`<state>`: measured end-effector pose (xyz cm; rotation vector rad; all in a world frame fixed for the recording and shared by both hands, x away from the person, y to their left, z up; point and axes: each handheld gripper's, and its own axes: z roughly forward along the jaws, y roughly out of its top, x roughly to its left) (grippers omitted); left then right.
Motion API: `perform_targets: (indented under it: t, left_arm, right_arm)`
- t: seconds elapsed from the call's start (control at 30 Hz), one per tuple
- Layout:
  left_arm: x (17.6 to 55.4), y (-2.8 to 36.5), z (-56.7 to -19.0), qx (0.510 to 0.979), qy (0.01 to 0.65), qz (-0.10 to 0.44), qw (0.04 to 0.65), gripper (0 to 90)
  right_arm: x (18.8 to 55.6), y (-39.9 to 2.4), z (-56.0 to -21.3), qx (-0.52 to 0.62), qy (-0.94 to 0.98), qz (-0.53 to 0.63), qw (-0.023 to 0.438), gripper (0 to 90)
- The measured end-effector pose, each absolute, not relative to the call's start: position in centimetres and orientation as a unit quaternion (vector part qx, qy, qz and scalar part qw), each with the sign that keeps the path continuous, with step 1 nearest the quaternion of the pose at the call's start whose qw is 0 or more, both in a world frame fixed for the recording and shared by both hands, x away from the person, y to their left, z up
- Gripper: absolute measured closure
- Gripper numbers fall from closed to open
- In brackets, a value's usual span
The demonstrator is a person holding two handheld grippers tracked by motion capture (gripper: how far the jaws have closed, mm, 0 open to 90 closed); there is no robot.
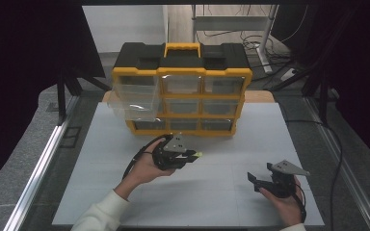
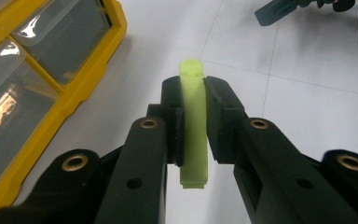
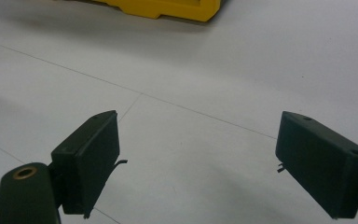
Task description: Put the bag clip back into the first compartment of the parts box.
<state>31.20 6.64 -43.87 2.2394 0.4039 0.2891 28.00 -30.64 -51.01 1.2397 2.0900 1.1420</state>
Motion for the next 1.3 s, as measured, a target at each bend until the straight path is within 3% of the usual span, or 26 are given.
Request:
perform_targets:
  t: [1.3]
  left_arm:
    - [29.5, 9.1, -41.7, 0.873, 0.165, 0.136, 0.439, 77.8]
  right_arm:
    - [28.0, -30.6, -51.0, 0.450, 0.758, 0.414, 0.227, 13.7]
